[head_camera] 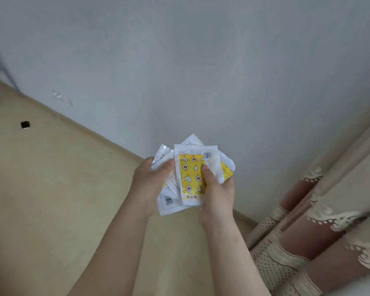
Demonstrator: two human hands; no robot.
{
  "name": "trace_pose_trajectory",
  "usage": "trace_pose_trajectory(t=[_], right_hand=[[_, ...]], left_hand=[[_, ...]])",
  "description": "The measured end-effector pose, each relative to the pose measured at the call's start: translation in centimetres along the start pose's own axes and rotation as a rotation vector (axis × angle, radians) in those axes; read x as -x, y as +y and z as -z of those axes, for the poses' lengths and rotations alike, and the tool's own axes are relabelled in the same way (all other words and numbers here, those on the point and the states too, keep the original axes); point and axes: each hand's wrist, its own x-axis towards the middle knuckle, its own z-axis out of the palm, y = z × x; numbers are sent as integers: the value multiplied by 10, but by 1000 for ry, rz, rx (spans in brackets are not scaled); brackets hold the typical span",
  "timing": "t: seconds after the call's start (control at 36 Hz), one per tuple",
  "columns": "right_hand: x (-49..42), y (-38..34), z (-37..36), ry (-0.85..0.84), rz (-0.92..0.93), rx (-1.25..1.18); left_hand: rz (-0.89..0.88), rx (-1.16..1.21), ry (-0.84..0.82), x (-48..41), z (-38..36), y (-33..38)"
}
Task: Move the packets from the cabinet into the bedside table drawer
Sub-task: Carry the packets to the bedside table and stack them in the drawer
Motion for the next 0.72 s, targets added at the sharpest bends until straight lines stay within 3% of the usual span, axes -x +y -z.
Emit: trace_pose_trajectory(t=[0.25, 0.56, 0.72], right_hand=[[-56, 71, -142, -228, -211, 121], [-85, 160, -395, -367, -397, 145], [-106, 209, -496, -427, -458, 154]], left_hand=[[21, 126, 360, -90, 113, 8], [-68, 184, 565, -225, 309, 95], [-34, 231, 645, -277, 383, 130]])
